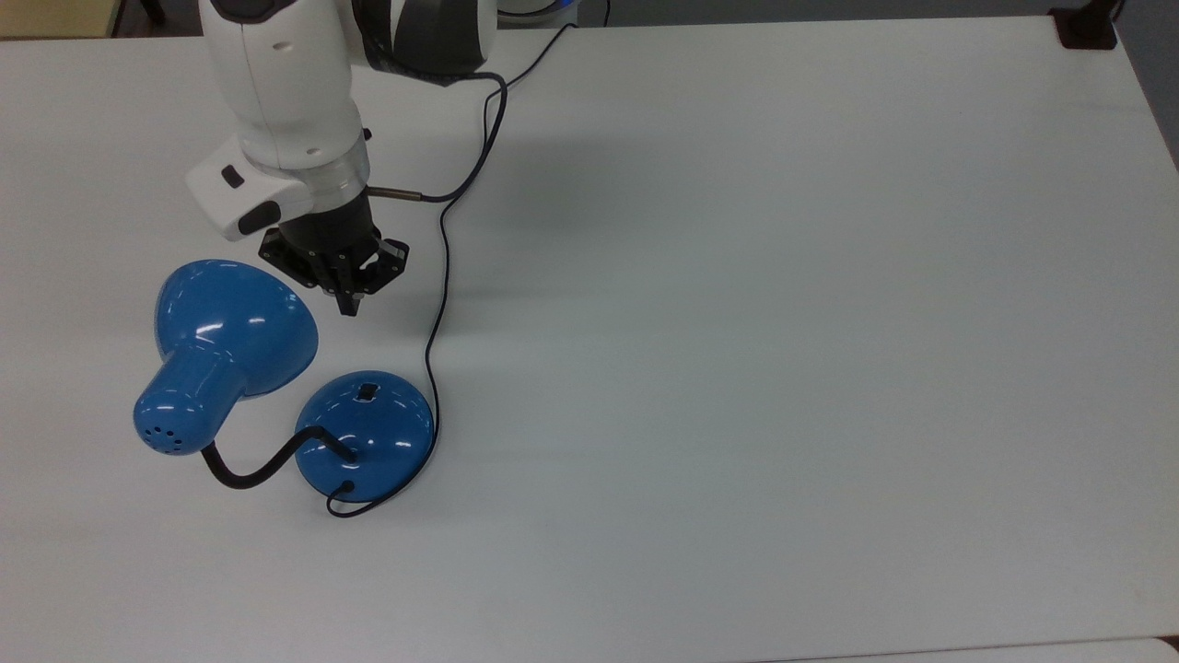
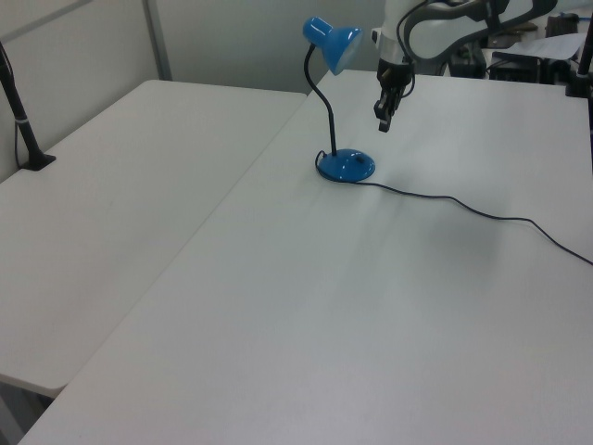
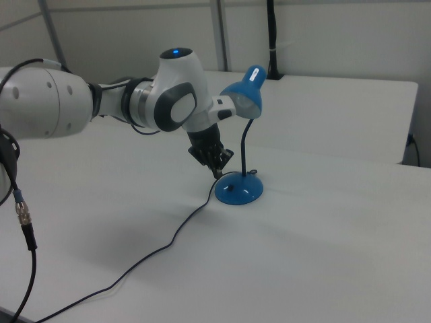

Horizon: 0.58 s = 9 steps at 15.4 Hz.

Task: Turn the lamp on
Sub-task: 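Move the gripper toward the blue lamp base and lower it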

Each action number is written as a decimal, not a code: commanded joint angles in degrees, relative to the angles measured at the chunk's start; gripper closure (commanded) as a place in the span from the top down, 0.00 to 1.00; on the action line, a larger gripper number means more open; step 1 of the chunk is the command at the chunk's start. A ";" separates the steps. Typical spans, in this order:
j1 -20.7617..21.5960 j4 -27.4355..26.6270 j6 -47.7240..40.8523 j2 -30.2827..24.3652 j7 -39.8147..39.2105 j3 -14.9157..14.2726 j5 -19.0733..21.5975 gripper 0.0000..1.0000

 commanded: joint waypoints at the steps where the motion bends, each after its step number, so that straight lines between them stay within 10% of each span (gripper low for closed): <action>1: 0.06 -3.52 6.09 -0.07 0.90 -0.01 -0.92 0.00; 9: 0.32 -3.96 13.48 3.01 0.90 0.08 -1.53 0.00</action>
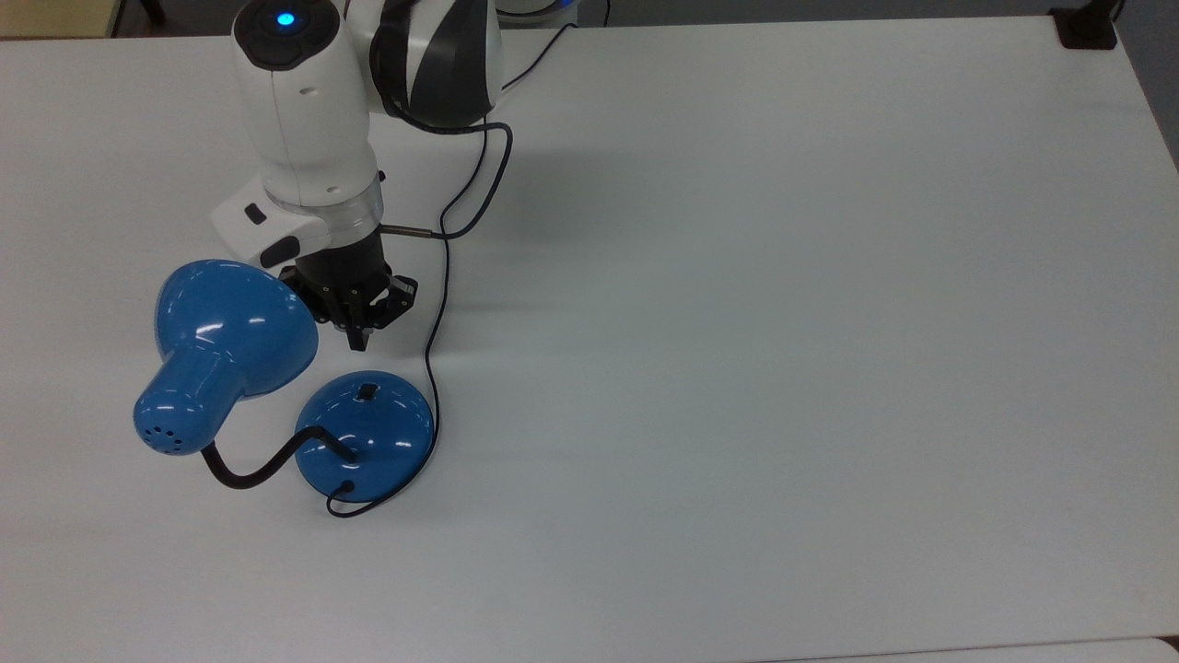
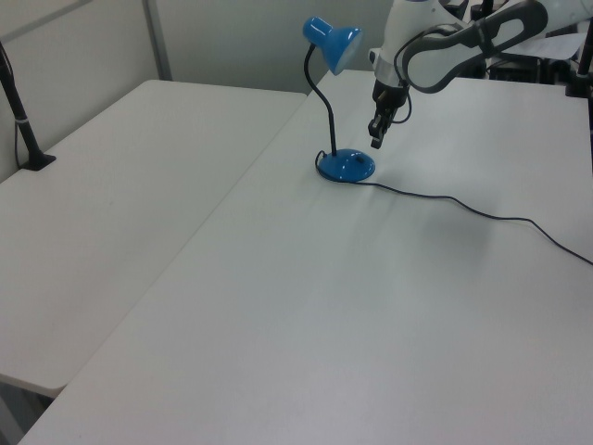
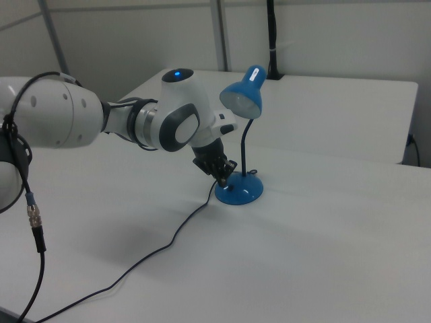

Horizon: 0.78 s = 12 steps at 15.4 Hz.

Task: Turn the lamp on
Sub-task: 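Press down on the switch atop the blue lamp base with the gripper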

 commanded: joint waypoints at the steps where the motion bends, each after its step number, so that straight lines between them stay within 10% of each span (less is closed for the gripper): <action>1: 0.23 -0.40 4.42 0.87 0.83 0.06 -1.48 0.00; 12: 0.05 0.48 10.22 3.60 -0.14 0.24 -3.67 0.00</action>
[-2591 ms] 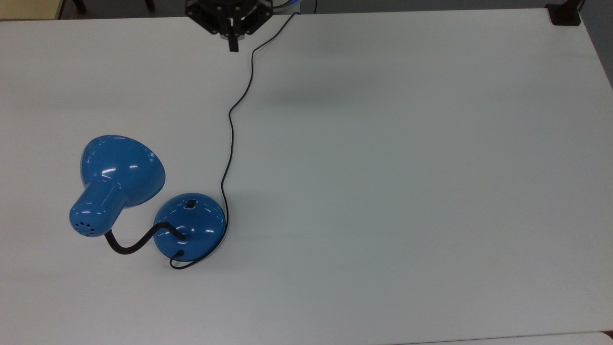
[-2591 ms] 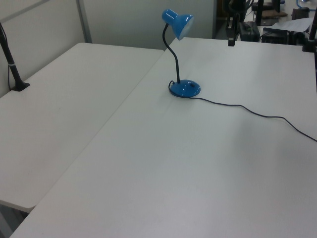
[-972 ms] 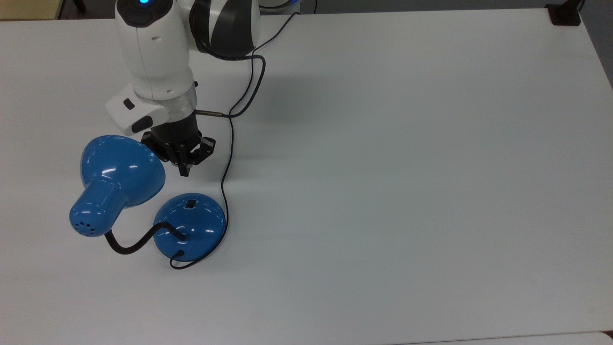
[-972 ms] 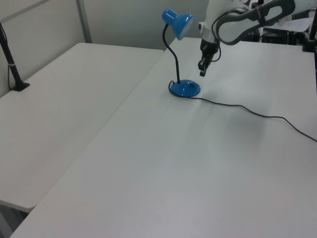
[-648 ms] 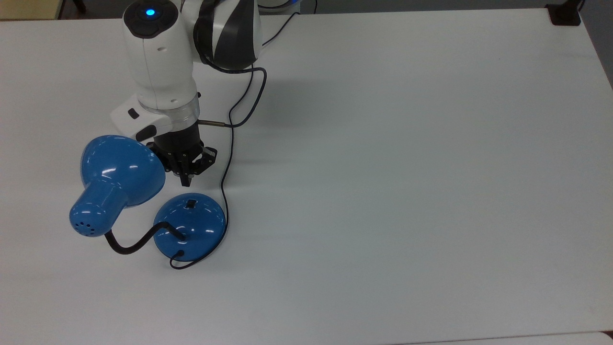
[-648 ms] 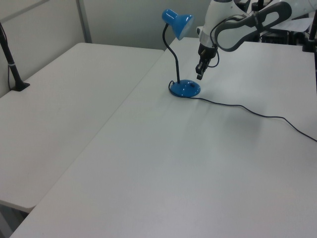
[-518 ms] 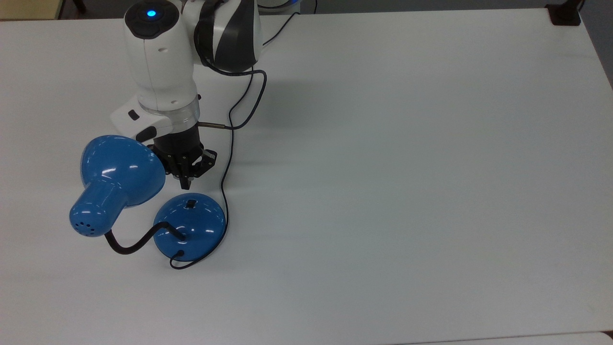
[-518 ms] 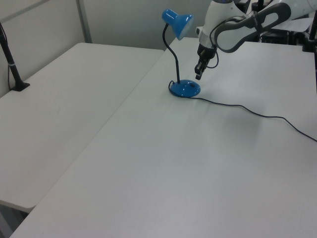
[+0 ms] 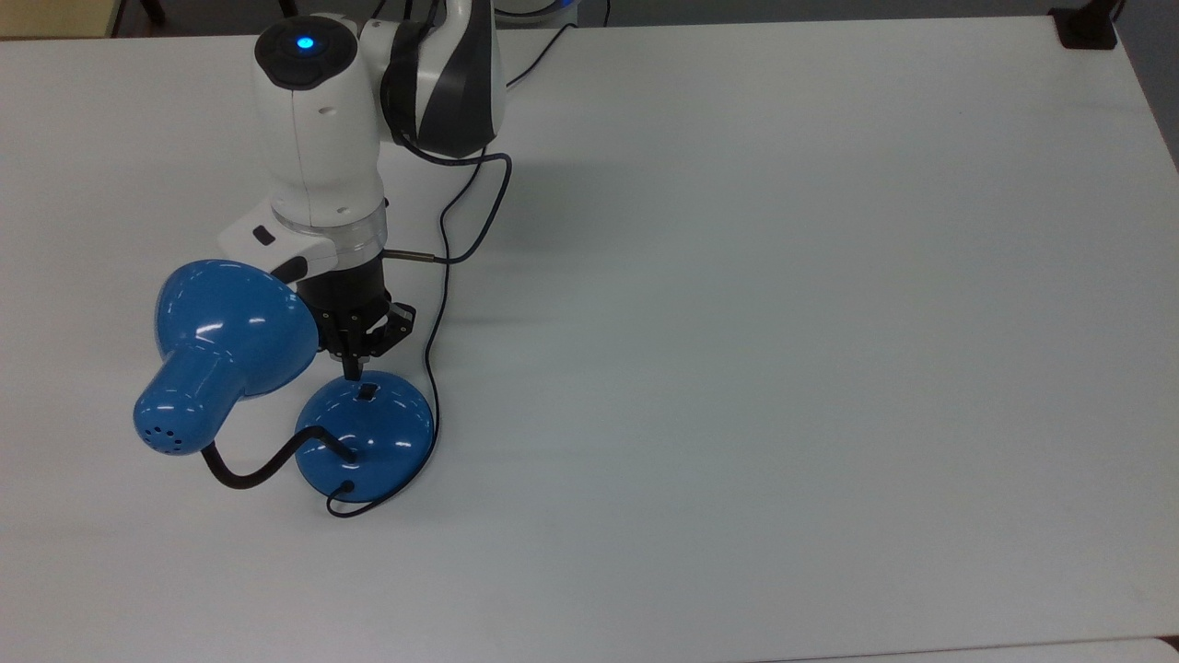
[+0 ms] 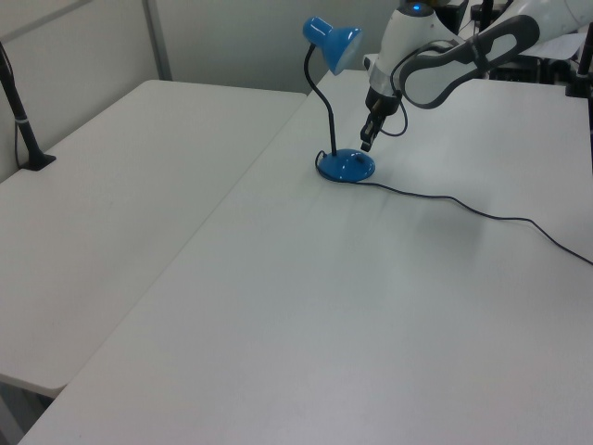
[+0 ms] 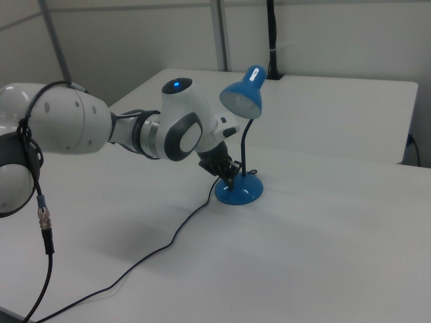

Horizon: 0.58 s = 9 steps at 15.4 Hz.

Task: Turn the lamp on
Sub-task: 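Press down on the switch atop the blue lamp base with the gripper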

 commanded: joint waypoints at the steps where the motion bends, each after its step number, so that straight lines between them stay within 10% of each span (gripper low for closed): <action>1: 0.04 0.31 3.36 0.80 -0.10 0.26 -1.10 0.00; 9: 0.04 0.40 3.80 2.12 -0.10 0.44 -2.06 0.00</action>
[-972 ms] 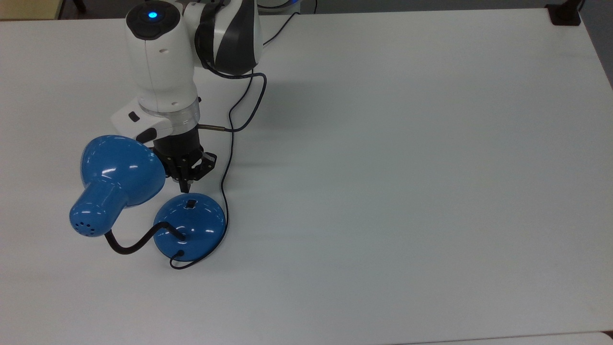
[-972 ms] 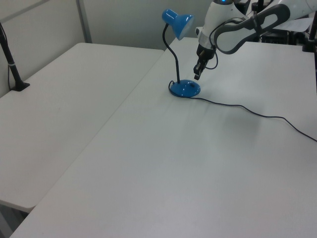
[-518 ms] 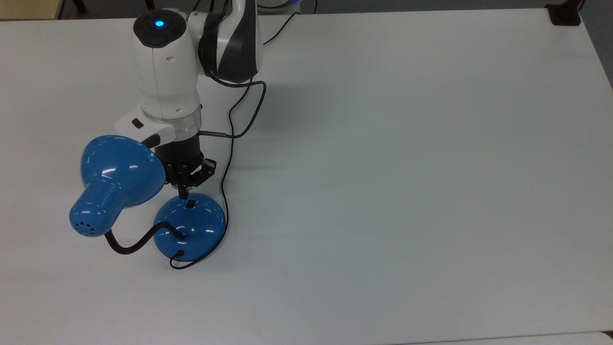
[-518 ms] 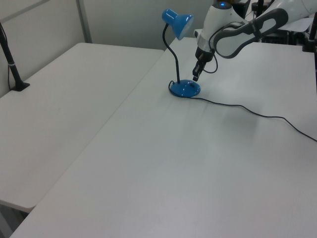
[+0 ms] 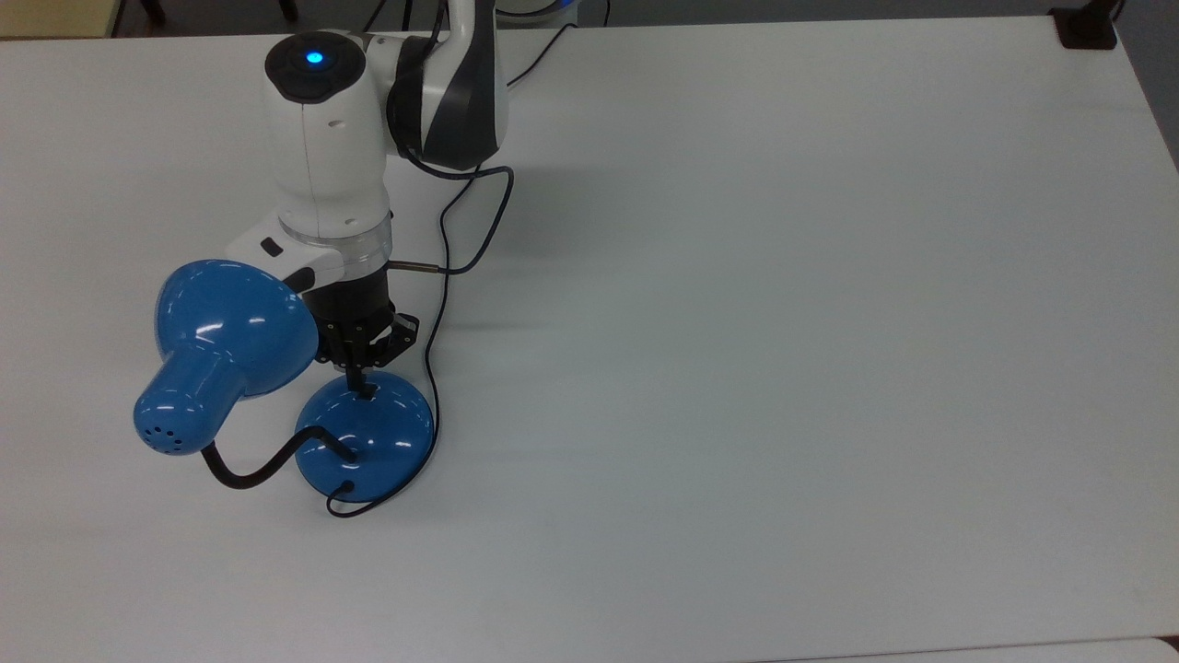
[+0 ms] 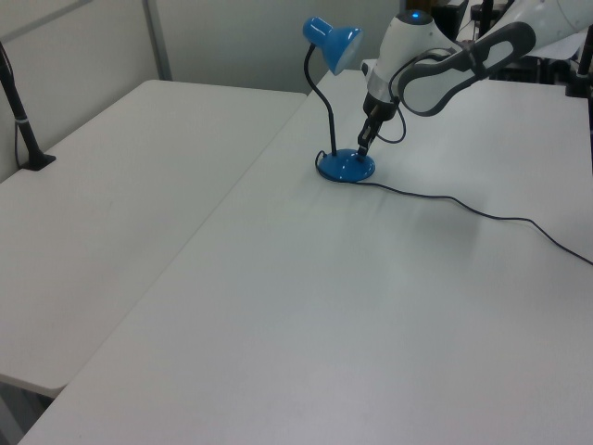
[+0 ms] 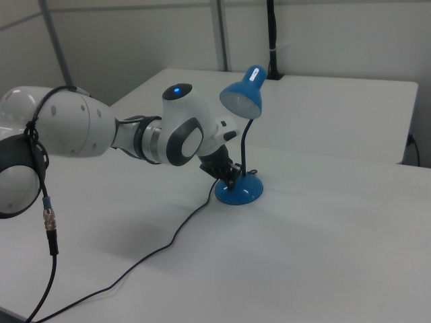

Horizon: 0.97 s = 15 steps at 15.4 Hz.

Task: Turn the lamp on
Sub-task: 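Press down on the switch atop the blue lamp base with the gripper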

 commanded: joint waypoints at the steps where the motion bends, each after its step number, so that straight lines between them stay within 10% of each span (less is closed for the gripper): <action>1: 0.04 0.35 1.37 0.81 -0.10 0.25 -1.17 0.00; 15: 0.04 2.99 1.45 3.62 -0.19 0.51 -1.25 0.00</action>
